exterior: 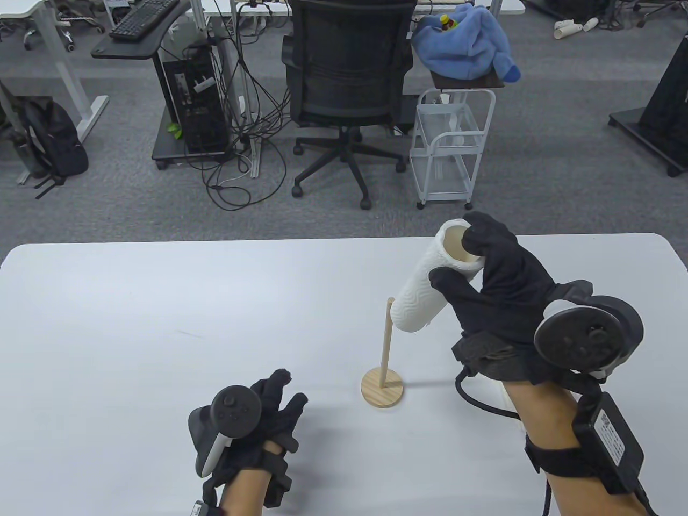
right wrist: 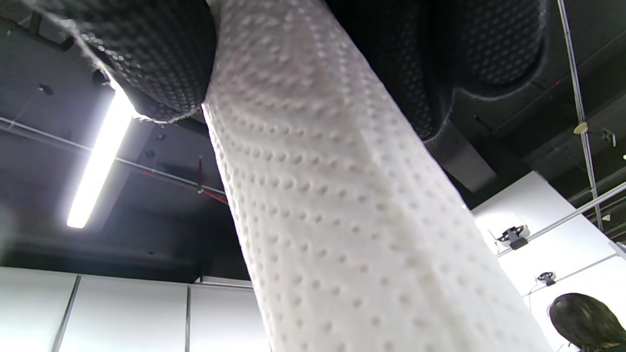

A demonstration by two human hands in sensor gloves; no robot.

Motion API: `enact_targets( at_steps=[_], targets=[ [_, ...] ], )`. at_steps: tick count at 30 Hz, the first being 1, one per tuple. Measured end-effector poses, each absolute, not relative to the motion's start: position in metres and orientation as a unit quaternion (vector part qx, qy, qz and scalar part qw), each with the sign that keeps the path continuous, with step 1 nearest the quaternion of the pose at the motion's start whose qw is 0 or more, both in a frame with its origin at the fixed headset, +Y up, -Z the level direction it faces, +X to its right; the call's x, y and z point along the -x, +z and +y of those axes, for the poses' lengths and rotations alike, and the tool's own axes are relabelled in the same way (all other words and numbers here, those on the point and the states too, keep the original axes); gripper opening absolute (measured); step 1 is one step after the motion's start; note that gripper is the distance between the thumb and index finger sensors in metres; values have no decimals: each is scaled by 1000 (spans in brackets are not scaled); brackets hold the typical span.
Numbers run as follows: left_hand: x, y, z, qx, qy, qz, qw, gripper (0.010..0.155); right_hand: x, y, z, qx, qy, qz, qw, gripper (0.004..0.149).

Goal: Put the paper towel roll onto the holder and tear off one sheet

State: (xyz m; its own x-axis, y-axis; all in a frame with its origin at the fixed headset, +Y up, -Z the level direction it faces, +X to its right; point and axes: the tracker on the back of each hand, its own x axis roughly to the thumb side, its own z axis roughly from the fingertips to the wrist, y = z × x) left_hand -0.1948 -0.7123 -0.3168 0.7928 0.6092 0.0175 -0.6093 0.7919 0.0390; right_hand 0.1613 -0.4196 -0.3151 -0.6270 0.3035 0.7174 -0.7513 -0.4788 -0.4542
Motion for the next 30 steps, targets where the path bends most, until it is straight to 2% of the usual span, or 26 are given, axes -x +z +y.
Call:
enact_targets(
  at_steps=[14, 30],
  targets=[
    [200, -317, -712, -25, 339, -1, 941, 64, -139, -346, -434, -296, 806, -404, 316, 65],
    [200, -317, -712, -20, 344, -4, 939, 64, -127, -370, -479, -287, 832, -357, 314, 68]
  ],
)
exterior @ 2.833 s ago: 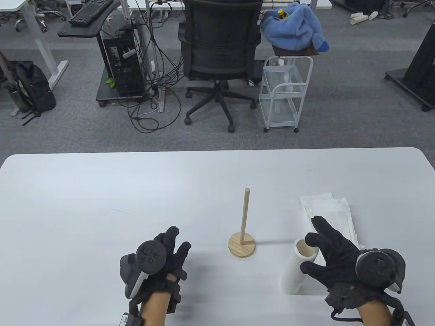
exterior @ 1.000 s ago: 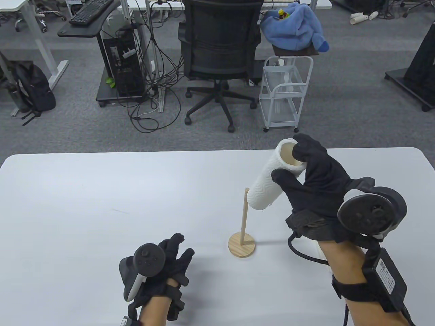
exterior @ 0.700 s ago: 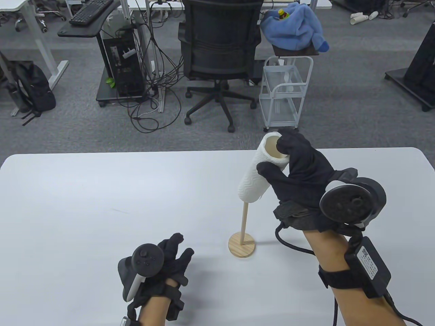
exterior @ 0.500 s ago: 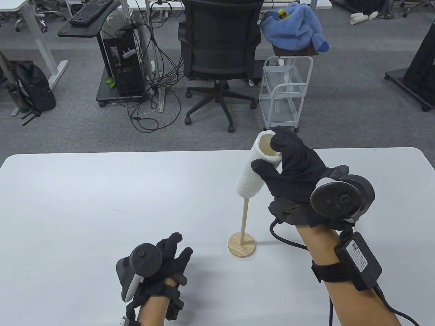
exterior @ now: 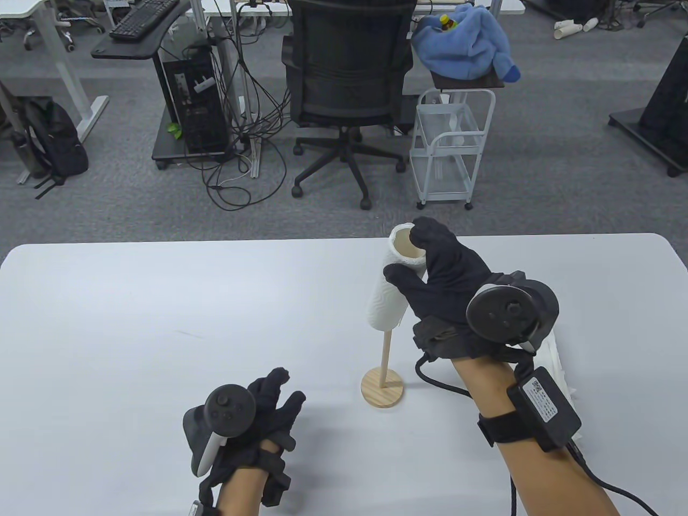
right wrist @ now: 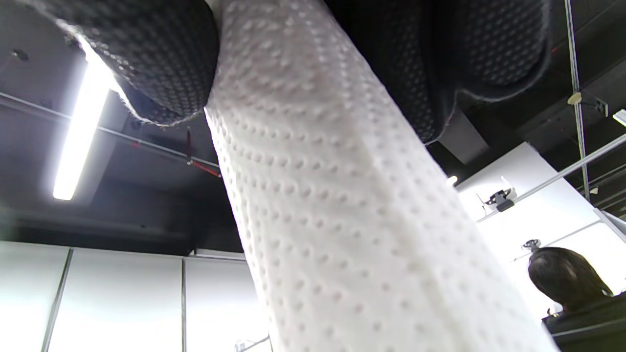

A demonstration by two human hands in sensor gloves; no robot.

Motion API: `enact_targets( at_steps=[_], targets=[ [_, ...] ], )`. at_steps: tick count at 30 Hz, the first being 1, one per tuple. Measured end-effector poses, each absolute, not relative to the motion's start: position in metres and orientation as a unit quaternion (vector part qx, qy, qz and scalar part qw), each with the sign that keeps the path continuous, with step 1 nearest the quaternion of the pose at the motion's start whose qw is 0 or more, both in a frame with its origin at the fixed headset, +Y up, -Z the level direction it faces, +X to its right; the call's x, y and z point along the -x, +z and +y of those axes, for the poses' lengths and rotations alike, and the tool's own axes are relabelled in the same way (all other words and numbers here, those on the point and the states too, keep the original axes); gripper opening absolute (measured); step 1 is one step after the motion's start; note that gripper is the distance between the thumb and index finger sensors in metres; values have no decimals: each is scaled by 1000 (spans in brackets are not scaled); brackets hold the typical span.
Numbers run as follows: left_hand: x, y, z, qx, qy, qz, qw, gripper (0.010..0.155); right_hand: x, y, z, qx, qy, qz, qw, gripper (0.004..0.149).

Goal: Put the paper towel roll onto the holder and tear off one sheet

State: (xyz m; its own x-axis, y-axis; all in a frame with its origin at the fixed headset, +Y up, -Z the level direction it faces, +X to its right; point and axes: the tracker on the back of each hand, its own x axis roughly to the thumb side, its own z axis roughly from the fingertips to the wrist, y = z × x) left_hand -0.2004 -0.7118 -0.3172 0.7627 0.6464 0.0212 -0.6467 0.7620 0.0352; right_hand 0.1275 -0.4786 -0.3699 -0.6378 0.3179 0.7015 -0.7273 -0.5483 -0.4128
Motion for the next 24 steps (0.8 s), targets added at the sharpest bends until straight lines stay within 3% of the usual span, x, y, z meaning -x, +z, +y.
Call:
enact_targets(
  at_steps=[24],
  targets=[
    [201, -317, -712, -13, 351, -2, 936, 63, -124, -391, -564, -265, 863, -293, 316, 72]
  ],
)
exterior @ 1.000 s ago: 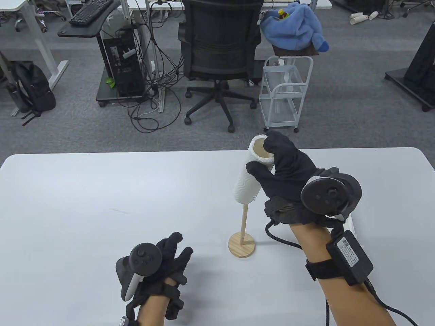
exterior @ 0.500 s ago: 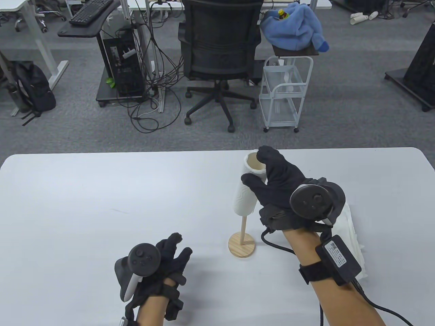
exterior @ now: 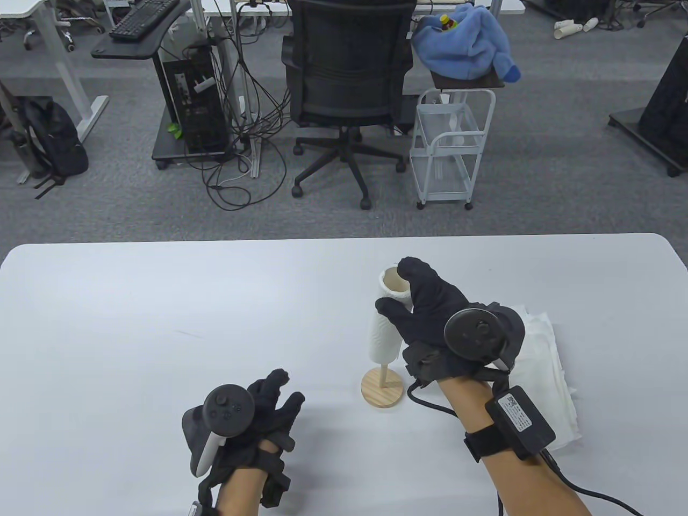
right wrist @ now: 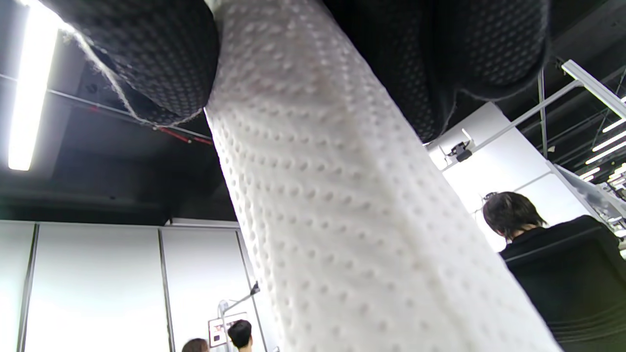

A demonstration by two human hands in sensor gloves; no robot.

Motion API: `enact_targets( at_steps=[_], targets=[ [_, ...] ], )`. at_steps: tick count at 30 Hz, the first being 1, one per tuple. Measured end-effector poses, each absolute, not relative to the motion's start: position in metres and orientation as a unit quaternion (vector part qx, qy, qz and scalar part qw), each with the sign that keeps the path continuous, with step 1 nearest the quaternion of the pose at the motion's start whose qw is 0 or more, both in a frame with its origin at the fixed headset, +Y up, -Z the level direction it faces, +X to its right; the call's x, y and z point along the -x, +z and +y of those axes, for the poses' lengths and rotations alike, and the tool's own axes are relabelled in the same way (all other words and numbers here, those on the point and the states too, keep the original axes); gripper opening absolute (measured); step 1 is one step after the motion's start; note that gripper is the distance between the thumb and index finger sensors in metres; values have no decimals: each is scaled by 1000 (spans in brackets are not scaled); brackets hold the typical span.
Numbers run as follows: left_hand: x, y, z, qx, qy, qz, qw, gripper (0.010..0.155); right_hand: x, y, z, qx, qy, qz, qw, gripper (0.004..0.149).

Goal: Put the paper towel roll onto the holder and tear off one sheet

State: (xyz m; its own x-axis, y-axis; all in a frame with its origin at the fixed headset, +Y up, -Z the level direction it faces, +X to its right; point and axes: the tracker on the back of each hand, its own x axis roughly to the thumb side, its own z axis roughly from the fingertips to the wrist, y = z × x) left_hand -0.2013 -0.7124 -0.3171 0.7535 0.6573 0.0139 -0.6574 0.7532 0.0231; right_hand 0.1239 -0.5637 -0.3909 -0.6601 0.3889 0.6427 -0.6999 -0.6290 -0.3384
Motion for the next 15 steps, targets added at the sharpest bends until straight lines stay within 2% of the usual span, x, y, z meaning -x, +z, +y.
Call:
enact_targets(
  at_steps=[15],
  targets=[
    [201, -317, -712, -11, 355, -4, 935, 64, -126, -395, -598, -251, 872, -267, 325, 75]
  ],
)
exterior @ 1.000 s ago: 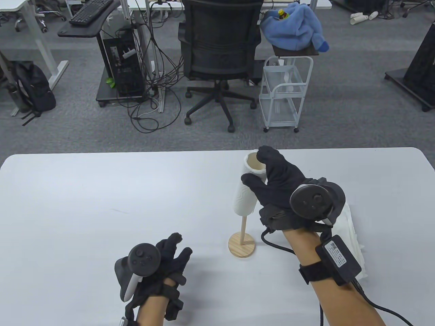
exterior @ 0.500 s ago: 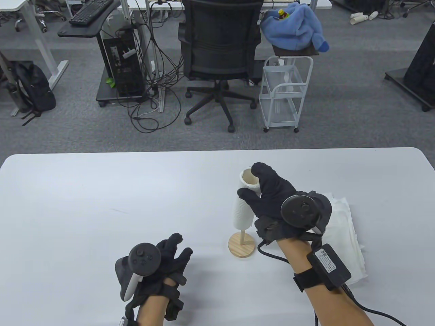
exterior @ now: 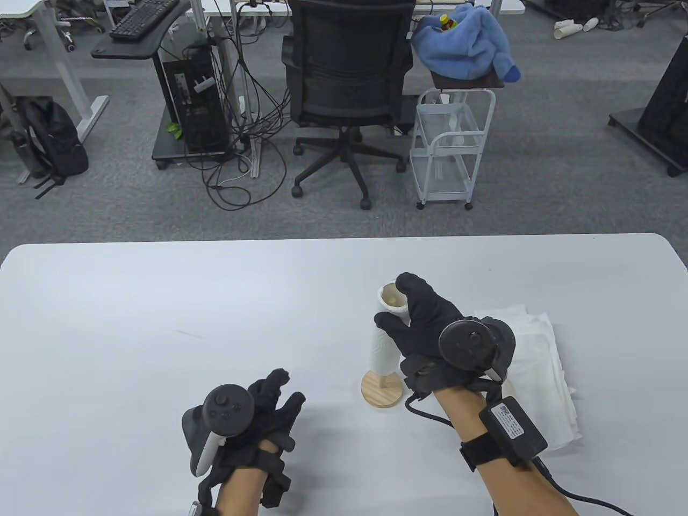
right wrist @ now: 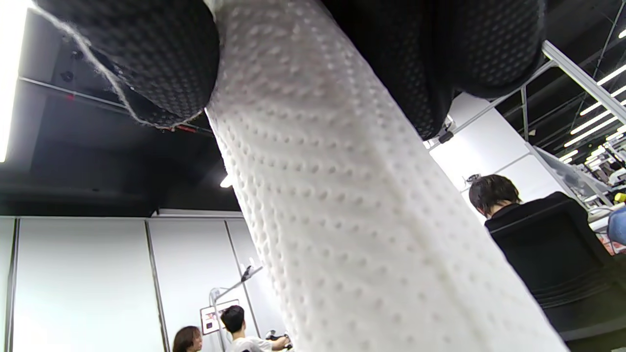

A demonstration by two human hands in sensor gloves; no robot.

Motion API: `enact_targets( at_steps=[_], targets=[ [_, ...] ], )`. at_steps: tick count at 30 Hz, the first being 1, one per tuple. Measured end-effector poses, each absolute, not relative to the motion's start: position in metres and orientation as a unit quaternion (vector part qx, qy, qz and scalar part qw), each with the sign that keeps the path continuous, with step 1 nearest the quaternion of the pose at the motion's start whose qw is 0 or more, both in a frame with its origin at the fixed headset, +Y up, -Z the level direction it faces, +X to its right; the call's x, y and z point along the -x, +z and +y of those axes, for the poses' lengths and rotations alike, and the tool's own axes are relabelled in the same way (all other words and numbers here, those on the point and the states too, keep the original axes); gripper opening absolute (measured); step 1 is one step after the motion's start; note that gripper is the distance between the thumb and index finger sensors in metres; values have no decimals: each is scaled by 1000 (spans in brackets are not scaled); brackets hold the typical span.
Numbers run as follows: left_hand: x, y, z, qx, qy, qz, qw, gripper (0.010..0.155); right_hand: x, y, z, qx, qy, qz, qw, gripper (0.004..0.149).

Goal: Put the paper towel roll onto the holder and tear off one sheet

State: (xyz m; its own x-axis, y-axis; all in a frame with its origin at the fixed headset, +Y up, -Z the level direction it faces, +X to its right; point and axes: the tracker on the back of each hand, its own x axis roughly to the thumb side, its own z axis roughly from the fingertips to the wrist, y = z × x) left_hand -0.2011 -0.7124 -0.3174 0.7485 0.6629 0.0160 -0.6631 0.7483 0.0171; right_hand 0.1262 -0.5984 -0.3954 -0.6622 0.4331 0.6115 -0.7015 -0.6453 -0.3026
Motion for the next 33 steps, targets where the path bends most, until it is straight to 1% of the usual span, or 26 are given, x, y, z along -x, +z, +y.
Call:
enact_targets(
  at_steps=[11, 25, 28, 33],
  targets=[
    [201, -317, -712, -9, 354, -4, 935, 64, -129, -400, -629, -236, 880, -240, 335, 76],
    [201, -317, -712, -9, 356, -1, 934, 63, -123, -402, -656, -234, 890, -220, 323, 77],
    [201, -317, -712, -10, 355, -2, 935, 63, -123, -401, -656, -235, 888, -229, 323, 78],
    [198, -319, -713, -10, 344, -4, 939, 64, -123, -401, -656, -235, 892, -211, 323, 80]
  ],
)
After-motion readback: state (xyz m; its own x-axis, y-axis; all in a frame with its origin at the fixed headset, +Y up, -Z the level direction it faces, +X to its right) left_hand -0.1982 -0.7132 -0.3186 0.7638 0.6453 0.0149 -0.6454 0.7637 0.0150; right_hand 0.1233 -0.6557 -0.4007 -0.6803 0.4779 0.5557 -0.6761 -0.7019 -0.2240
